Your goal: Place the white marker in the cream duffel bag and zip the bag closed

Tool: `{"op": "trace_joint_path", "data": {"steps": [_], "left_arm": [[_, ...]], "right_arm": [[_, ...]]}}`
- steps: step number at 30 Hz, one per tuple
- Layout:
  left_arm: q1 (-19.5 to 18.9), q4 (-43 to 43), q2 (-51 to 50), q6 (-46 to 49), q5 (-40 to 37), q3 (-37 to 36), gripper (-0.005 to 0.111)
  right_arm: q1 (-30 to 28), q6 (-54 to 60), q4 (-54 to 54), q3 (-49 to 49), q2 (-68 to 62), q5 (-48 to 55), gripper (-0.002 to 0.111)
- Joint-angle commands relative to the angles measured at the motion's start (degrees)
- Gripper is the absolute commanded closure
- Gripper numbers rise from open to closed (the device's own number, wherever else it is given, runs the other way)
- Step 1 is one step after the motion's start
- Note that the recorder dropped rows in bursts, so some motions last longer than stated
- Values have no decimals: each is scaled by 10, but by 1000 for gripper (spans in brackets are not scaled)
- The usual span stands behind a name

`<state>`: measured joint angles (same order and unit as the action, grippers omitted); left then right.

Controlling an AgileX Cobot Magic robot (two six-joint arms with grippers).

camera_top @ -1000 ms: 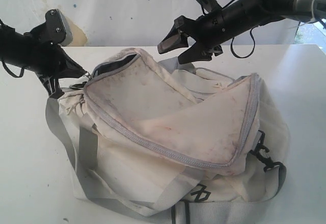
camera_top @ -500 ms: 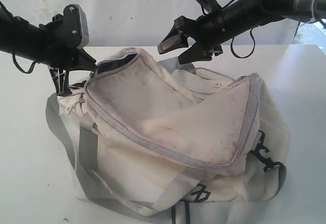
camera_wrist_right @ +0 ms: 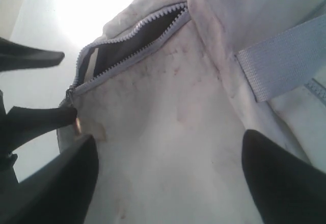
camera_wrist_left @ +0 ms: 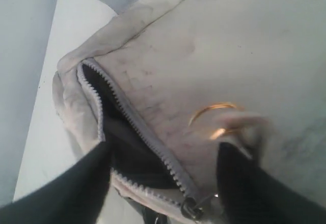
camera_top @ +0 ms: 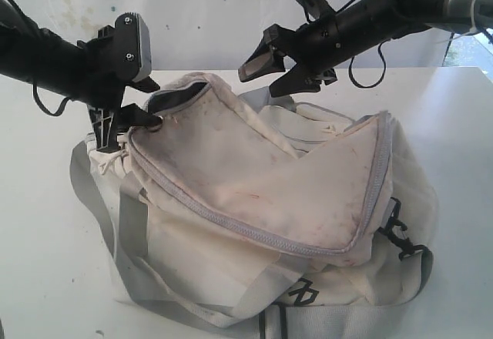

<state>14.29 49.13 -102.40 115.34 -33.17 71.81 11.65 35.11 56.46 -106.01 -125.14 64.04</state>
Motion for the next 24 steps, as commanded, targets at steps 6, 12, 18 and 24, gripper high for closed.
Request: {"op": "trace_joint_path", "data": {"steps": [6,12,18,24], "left_arm": [[3,9,9,-108,39,-1,7],[-4,1,34,-246,52,-1,27],[-38,-4,72,-386,8,-1,39],[-96,-53,88,-524,-74,-1,39]], "right_arm": [[-2,6,7,-1,7,22,37],[-1,10,7,-1,7,47,37],[9,16,5,-1,7,59,37],[45,53,5,-1,7,44,37]]}}
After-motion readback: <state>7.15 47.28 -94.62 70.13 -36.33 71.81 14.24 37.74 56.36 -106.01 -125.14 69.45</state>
